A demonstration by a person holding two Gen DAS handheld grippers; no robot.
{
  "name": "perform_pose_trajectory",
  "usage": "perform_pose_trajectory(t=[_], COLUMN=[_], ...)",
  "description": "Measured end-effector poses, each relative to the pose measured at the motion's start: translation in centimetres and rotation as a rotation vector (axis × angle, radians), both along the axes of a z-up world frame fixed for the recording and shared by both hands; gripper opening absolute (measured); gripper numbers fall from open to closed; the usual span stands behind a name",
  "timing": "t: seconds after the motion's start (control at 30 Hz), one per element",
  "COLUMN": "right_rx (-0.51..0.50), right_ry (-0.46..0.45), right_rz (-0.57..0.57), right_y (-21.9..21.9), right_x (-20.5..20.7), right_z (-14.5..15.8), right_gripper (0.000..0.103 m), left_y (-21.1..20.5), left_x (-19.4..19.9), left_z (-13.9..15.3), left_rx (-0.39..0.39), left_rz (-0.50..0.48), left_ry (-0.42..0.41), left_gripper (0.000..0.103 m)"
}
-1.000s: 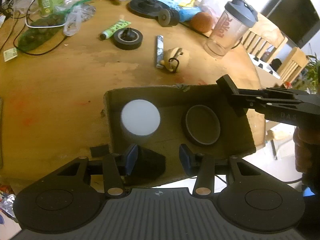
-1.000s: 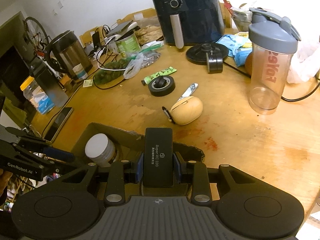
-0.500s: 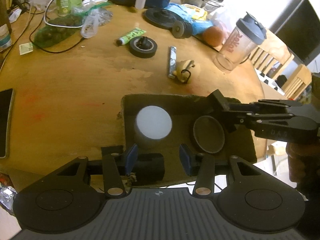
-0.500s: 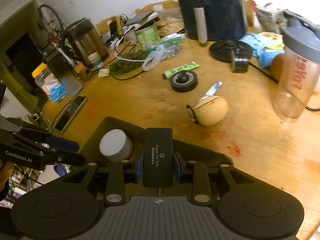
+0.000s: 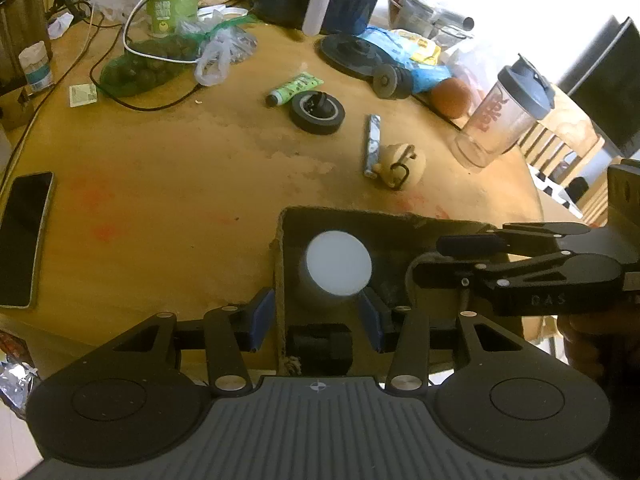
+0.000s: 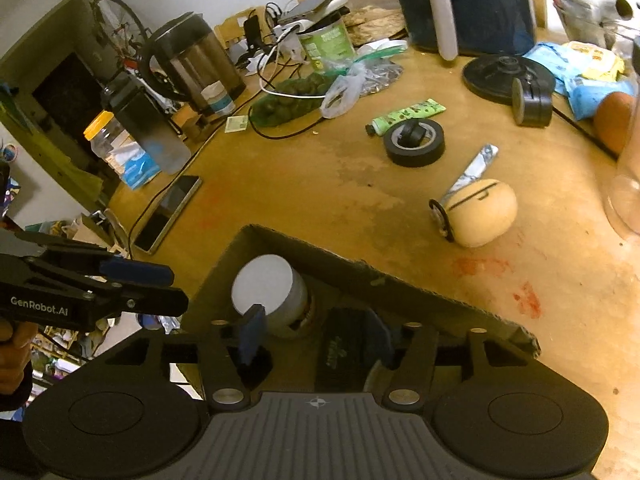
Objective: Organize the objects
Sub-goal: 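Lower the black cylinder into the box with the left gripper while the right releases the device inside, then reach the right gripper to the yellow cat-eared case and grasp it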
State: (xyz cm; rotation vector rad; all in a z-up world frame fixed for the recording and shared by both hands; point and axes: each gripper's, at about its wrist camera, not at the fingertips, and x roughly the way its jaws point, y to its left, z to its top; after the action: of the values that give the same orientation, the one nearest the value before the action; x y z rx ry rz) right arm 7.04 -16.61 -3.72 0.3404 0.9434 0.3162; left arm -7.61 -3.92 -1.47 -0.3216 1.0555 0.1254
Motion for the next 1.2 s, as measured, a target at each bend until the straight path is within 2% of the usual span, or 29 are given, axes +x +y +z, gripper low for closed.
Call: perform_pose_trajectory(t=[0.07,0.23,0.33,0.43,0.53,0.67,0.7,0.73,0.77,0.8,0.93,1.07,1.2], right_rx=[0.002,-0.014,-0.008,-0.014,-0.043,-0.112,-0.13,-0.142,-0.15,-0.158,-0.194,-0.269,-0.304], right_ry=[-0.011,-0.034,-0.051,-0.075,-0.095,-0.122,-0.127,-0.131,-0.133,-0.134,-0.155,-0.178,-0.157], right_rz=[0.005,0.002,-0.003,-0.014,-0.039,-0.08,-0.097,-0.113,-0.129,-0.147,-0.194,-0.196,-0.194], right_y=[0.0,-0.1,-0.5,-0.8,-1.1,-1.6,-1.8,-2.0,-2.3,-2.6,-3.5,-4.0,-4.8], right_x=[0.1,0.1,0.0,0.0,0.0,0.0,0.0,0.0,0.0,0.0,0.1,0.4,1.1], right_z=[0.1,0.5,0.8,1.3,1.7,1.8,1.8,1.8,1.7,1.6,1.5,1.6,1.3], right_gripper=[0.076,0.091,0.094,0.098,0.103,0.103,0.103,0.103,0.103,0.103,0.103,0.103,0.103], left_y=[0.1,0.3,0.5,0.6,0.6,0.5,0.4,0.4,0.3,0.2,0.2,0.3,0.7], left_x=[0.1,0.8,1.3,1.8,2.5,3.5,3.7,3.9,4.1,4.2,5.0,5.7,6.1], left_z=[0.1,0.4,0.7,1.1,1.4,1.6,1.7,1.8,1.9,2.0,2.3,2.2,2.2], left_rx=[0.005,0.024,0.038,0.056,0.083,0.117,0.124,0.132,0.14,0.15,0.173,0.201,0.223], left_rz=[0.004,0.012,0.009,0.001,-0.007,-0.023,-0.032,-0.041,-0.046,-0.05,-0.072,-0.079,-0.082], left_ry=[-0.005,-0.026,-0.043,-0.062,-0.081,-0.097,-0.101,-0.107,-0.115,-0.126,-0.134,-0.125,-0.12], left_gripper=[0.046,0.046,0.046,0.055,0.055,0.056,0.06,0.066,0.077,0.082,0.085,0.088,0.092])
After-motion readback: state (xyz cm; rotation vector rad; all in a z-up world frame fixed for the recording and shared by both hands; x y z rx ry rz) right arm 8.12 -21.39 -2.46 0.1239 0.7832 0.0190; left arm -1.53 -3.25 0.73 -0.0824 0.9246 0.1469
